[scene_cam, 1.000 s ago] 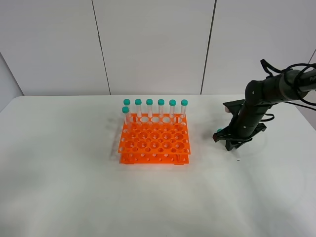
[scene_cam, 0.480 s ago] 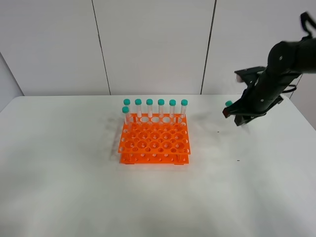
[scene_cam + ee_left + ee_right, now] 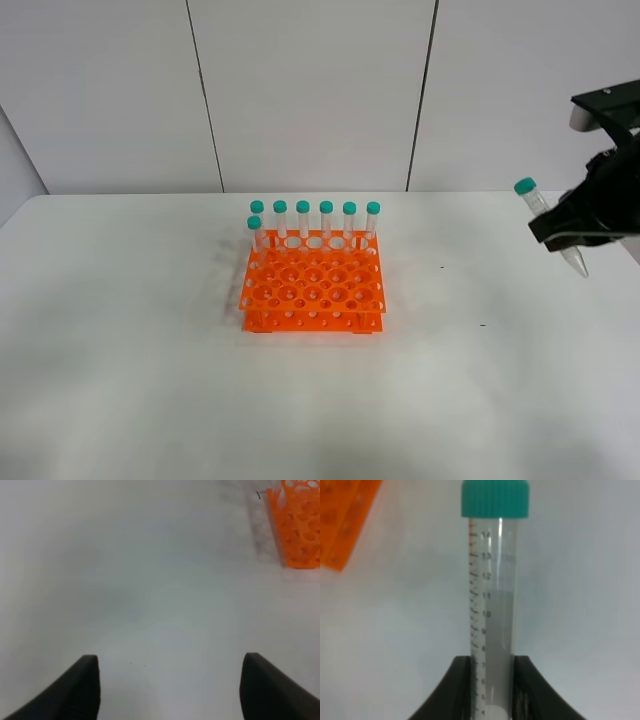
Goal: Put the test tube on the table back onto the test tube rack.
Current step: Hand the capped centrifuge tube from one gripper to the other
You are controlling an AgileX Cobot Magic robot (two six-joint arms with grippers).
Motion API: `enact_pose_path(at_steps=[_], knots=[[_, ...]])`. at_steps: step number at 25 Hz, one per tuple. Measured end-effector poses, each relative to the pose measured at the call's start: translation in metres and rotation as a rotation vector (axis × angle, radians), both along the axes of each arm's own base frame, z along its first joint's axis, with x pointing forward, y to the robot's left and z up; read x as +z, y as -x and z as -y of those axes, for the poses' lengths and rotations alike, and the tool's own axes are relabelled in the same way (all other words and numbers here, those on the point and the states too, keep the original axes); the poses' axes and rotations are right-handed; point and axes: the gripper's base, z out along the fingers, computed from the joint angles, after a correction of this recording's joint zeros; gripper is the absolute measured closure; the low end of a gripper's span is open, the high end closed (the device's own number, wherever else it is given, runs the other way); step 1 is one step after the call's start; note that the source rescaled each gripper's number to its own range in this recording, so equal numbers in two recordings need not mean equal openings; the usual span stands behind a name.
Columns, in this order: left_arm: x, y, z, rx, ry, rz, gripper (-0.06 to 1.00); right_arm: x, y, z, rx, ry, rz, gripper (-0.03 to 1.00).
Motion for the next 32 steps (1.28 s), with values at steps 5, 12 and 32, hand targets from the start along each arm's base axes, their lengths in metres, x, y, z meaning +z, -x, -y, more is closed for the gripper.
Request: enact_pose_path(at_steps=[5, 12, 32], knots=[[0.000, 0.000, 0.000, 0.000, 0.000, 0.000, 0.21, -0.014, 0.011, -0.003, 0.046, -0.025, -0.004, 0.95], [0.000, 0.000, 0.000, 0.000, 0.002, 0.001, 0.21, -0.005, 0.014, -0.066, 0.330, -0.182, 0.146, 0.95], [0.056, -0.179, 0.062, -0.423, 0.579, -0.011, 0.22, -0.021, 0.029, -0.145, 0.596, -0.350, 0.141, 0.95]])
